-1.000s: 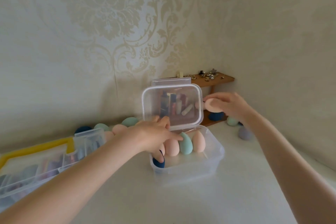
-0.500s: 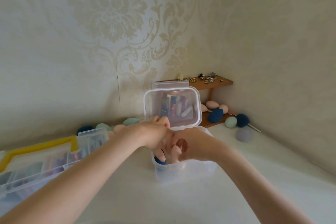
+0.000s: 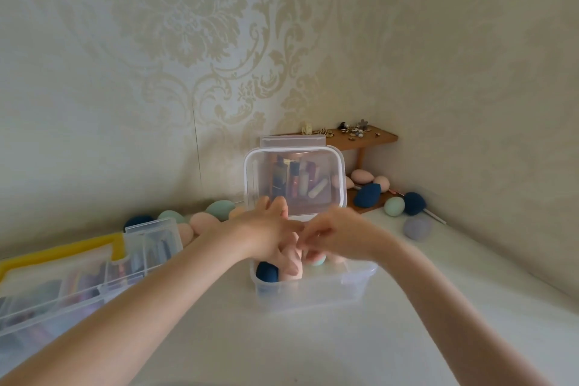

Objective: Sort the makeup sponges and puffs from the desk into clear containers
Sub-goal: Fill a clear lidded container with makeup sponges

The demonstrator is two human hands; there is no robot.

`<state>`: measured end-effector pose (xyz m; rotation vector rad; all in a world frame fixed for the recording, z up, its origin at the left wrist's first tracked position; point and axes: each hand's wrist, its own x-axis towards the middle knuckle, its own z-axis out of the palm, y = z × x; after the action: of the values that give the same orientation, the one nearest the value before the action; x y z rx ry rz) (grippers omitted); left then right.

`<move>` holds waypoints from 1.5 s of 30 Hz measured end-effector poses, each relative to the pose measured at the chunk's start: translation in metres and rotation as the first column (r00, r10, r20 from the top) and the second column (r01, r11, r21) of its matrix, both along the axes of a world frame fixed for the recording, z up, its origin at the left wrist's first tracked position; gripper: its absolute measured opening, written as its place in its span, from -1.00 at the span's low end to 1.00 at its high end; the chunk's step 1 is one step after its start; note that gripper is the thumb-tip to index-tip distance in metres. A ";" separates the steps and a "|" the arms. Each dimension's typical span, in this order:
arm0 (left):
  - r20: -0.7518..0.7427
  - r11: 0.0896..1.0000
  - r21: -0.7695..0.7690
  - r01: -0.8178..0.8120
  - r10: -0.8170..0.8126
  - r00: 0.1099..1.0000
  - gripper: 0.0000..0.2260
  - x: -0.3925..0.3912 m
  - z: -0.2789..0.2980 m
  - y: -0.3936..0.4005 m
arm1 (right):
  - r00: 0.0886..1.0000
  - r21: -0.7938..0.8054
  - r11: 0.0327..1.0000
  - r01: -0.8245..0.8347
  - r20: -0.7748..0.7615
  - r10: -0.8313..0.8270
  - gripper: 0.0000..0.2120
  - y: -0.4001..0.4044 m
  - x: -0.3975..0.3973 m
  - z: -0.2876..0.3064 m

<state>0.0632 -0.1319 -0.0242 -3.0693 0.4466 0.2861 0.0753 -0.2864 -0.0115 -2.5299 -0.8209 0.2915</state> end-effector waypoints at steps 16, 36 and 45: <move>0.030 1.000 -0.001 -0.029 0.029 0.999 -0.40 -0.001 -0.001 -0.005 | 0.703 0.071 0.727 0.683 0.207 -0.680 -0.71 -0.080 0.089 -0.034; 0.008 0.986 0.097 -0.136 0.136 0.991 -0.52 0.005 -0.004 -0.006 | 0.999 -0.124 0.992 -0.038 0.033 0.042 -0.79 -0.012 0.010 -0.006; -0.011 0.988 0.102 -0.116 0.118 0.993 -0.49 0.005 -0.001 -0.006 | 0.996 -0.156 0.987 0.030 0.088 -0.016 -0.80 -0.005 0.013 -0.014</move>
<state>0.0680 -0.1380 -0.0250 -3.0006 0.2445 0.3272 0.0884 -0.2910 -0.0257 -2.7142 -0.8306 0.2497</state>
